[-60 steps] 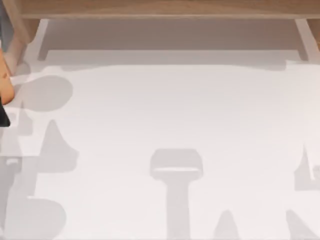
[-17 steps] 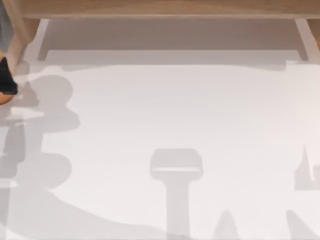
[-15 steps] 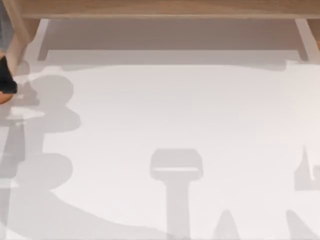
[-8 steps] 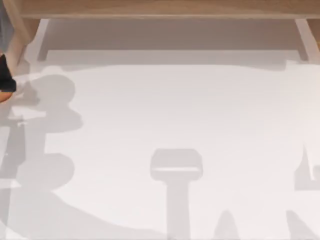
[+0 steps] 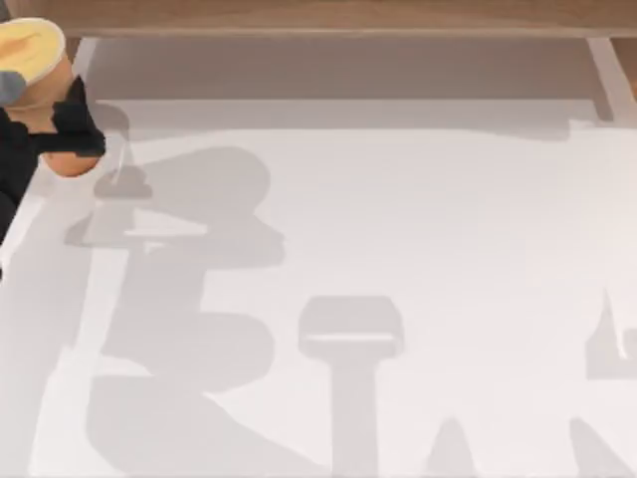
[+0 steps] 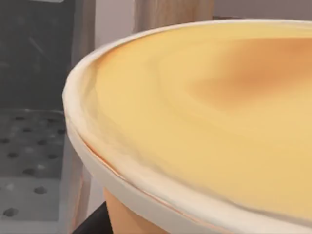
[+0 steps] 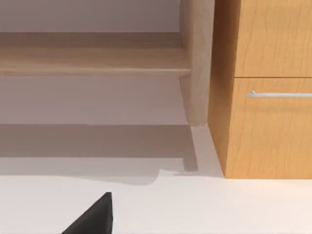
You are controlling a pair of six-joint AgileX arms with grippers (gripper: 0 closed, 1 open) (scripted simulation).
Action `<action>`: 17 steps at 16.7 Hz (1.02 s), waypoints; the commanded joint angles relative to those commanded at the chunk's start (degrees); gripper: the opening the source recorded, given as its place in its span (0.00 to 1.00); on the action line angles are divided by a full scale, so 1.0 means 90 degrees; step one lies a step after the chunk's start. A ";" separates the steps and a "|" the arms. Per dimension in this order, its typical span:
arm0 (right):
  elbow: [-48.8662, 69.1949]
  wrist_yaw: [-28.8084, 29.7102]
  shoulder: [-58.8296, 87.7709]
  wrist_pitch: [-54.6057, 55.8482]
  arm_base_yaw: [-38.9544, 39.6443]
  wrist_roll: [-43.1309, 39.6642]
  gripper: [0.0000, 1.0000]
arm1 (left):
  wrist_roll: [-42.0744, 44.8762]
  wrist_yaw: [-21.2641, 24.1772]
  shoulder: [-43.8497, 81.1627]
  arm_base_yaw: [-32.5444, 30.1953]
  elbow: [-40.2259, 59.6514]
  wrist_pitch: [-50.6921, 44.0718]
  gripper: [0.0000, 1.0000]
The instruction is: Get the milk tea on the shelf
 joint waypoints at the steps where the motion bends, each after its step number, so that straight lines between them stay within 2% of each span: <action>1: 0.0000 0.0000 0.0000 0.0000 0.0000 0.0000 1.00 | -0.0145 -0.0191 -0.0078 -0.0315 0.0012 -0.0049 0.00; 6: 0.0000 0.0000 0.0000 0.0000 0.0000 0.0000 1.00 | -0.0822 -0.1260 -0.0368 -0.1971 0.0594 -0.0547 0.00; 10: 0.0000 0.0000 0.0000 0.0000 0.0000 0.0000 1.00 | -0.1072 -0.2175 -0.0454 -0.3078 0.1649 -0.1419 0.00; 13: 0.0000 0.0000 0.0000 0.0000 0.0000 0.0000 1.00 | -0.1014 -0.2842 -0.0383 -0.3635 0.2703 -0.2360 0.00; 17: 0.0000 0.0000 0.0000 0.0000 0.0000 0.0000 1.00 | -0.0689 -0.3629 -0.0112 -0.4022 0.4178 -0.3847 0.00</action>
